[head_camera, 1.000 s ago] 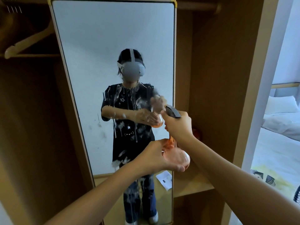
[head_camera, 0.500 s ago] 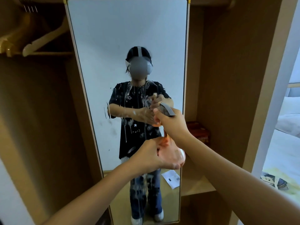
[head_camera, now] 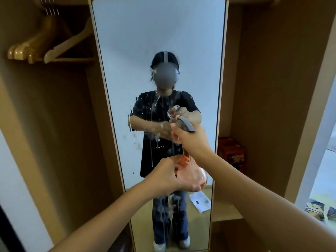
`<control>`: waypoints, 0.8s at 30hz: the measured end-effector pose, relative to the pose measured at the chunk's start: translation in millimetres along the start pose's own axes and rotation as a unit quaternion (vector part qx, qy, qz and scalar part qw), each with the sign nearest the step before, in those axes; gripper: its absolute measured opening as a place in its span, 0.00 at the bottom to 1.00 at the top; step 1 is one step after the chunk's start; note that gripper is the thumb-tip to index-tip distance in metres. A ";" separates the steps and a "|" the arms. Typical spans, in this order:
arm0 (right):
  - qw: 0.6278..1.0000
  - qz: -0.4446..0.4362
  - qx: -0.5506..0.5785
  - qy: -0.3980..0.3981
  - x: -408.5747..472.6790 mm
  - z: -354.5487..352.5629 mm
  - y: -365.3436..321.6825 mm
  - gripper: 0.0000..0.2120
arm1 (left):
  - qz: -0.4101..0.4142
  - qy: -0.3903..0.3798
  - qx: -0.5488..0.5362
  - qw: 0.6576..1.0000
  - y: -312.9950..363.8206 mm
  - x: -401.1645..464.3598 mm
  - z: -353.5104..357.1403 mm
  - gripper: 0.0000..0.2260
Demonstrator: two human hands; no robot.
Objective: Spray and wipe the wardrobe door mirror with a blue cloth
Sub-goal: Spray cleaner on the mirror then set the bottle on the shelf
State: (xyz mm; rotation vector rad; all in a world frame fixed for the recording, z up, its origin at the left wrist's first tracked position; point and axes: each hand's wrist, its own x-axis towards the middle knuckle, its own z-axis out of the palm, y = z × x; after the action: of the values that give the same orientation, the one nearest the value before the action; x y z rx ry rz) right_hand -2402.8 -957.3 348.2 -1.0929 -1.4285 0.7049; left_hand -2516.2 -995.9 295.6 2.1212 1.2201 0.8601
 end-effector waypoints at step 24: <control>0.999 -0.014 0.002 -0.028 2.8 62.3 -4.2 0.14 | -0.039 0.038 0.009 0.999 -35.9 -21.9 -36.3 0.28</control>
State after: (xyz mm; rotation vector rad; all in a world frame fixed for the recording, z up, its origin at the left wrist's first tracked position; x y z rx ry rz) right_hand -2464.0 -946.1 342.4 -1.0538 -1.4875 0.7233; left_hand -2571.2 -994.3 287.9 2.0572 1.3435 0.9052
